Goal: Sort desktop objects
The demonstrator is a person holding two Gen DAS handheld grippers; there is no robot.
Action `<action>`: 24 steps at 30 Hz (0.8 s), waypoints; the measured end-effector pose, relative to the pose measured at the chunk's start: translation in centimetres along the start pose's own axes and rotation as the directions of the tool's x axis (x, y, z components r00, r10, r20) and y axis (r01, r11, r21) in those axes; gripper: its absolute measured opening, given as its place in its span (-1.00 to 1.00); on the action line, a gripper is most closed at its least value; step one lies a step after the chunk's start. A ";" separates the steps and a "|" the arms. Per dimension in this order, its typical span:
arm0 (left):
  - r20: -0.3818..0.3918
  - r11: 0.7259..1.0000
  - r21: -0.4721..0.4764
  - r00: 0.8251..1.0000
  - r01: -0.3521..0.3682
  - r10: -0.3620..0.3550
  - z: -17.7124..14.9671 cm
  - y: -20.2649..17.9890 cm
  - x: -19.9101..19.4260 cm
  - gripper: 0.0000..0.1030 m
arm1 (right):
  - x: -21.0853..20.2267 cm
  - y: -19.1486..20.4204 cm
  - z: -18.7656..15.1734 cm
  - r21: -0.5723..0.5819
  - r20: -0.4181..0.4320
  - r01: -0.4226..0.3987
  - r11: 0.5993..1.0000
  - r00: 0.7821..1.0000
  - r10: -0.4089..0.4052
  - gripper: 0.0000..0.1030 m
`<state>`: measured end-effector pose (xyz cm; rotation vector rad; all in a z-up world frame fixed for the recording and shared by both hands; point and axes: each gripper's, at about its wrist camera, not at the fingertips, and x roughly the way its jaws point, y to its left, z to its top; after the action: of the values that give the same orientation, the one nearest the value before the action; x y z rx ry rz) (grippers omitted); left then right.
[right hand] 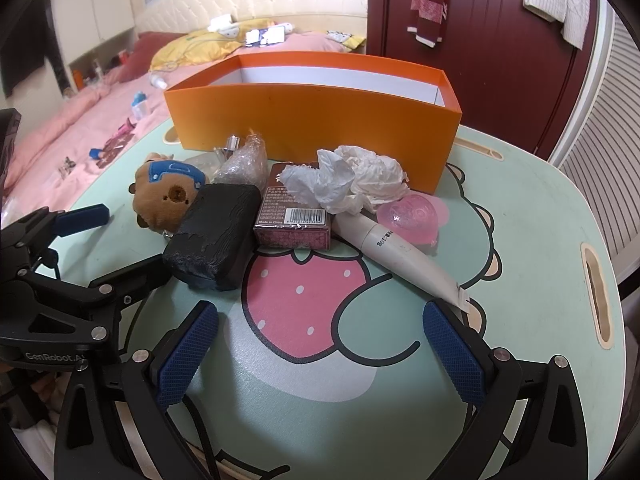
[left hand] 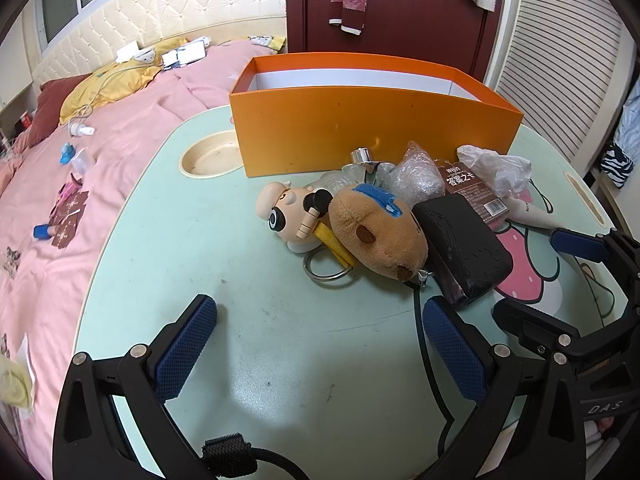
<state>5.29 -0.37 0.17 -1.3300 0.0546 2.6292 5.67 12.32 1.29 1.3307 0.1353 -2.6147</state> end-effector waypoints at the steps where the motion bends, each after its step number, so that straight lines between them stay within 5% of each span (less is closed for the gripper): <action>1: 0.000 1.000 0.000 1.000 0.000 0.000 0.0 0.0 0.0 0.99 | 0.0 -0.2 0.1 -0.003 0.000 -0.002 1.000 1.000 0.002 0.99; 24: 0.001 1.000 -0.002 1.000 -0.002 0.002 -0.1 -0.1 -0.1 0.99 | -0.2 0.1 0.1 0.002 0.000 0.002 1.000 1.000 -0.002 0.99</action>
<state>5.39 -0.32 0.20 -1.3293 0.0531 2.6320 5.76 12.21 1.46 1.3322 0.1344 -2.6168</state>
